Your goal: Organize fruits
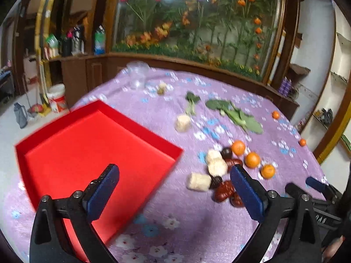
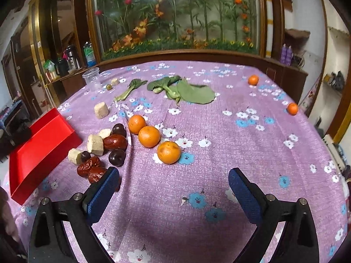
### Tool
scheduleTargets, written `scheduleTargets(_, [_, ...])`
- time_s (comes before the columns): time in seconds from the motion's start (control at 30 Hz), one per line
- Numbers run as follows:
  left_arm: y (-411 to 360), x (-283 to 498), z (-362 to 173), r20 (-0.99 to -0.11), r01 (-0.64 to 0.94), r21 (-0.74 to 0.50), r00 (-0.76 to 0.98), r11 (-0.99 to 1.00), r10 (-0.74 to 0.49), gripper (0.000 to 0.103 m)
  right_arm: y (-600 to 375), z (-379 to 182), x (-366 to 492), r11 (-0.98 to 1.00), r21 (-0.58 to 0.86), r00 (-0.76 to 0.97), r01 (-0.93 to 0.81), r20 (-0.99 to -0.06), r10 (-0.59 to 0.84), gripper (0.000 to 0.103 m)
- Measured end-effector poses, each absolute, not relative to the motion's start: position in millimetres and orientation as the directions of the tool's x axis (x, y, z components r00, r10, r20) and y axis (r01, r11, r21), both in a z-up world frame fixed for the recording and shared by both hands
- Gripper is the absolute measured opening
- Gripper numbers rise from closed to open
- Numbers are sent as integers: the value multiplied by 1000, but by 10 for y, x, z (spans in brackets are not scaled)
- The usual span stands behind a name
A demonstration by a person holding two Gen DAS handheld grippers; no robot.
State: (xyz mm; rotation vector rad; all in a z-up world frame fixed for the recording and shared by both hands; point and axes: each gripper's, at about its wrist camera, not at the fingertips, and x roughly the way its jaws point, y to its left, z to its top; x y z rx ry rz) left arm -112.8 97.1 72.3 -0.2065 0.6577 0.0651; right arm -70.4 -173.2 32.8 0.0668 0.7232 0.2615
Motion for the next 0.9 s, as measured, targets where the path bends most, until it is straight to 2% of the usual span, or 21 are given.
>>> scheduleTargets(0.13, [840, -1027, 604, -641, -62, -186, 764, 981, -74, 99, -1662, 291, -682, 948, 172, 693, -267, -650, 313, 101])
scheduleTargets(0.27, [775, -940, 535, -657, -16, -202, 744, 979, -123, 86, -1420, 265, -692, 913, 157, 642, -376, -666, 379, 101])
scheduleTargets(0.37, [798, -866, 485, -680, -10, -228, 718, 974, -152, 77, -1370, 284, -637, 913, 136, 645, -384, -668, 371, 101])
scheduleTargets(0.47, [819, -731, 498, -694, 5, -276, 691, 961, -202, 76, -1462, 303, -468, 930, 134, 655, -343, -675, 338, 101])
scheduleTargets(0.53, [769, -596, 562, -696, 39, -283, 679, 958, -234, 76, -1512, 283, -354, 940, 122, 656, -317, -688, 311, 95])
scheduleTargets(0.6, [699, -449, 608, -700, 79, -279, 665, 957, -259, 76, -1535, 240, -242, 944, 127, 640, -304, -707, 301, 82])
scheduleTargets(0.67, [574, -257, 633, -711, 120, -252, 650, 960, -268, 76, -1556, 190, -153, 945, 146, 619, -294, -724, 304, 75])
scheduleTargets(0.73, [440, -94, 637, -715, 173, -225, 639, 959, -283, 76, -1560, 143, -82, 944, 162, 608, -288, -731, 311, 75])
scheduleTargets(0.77, [361, 0, 627, -721, 198, -202, 633, 959, -282, 72, -1556, 126, -59, 944, 164, 606, -285, -733, 310, 75])
scheduleTargets(0.8, [302, 84, 609, -727, 219, -183, 626, 958, -282, 64, -1557, 116, -43, 944, 167, 605, -284, -733, 312, 75])
scheduleTargets(0.9, [170, 338, 520, -752, 276, -191, 576, 942, -321, 57, -1554, 95, 20, 942, 173, 600, -286, -734, 317, 75])
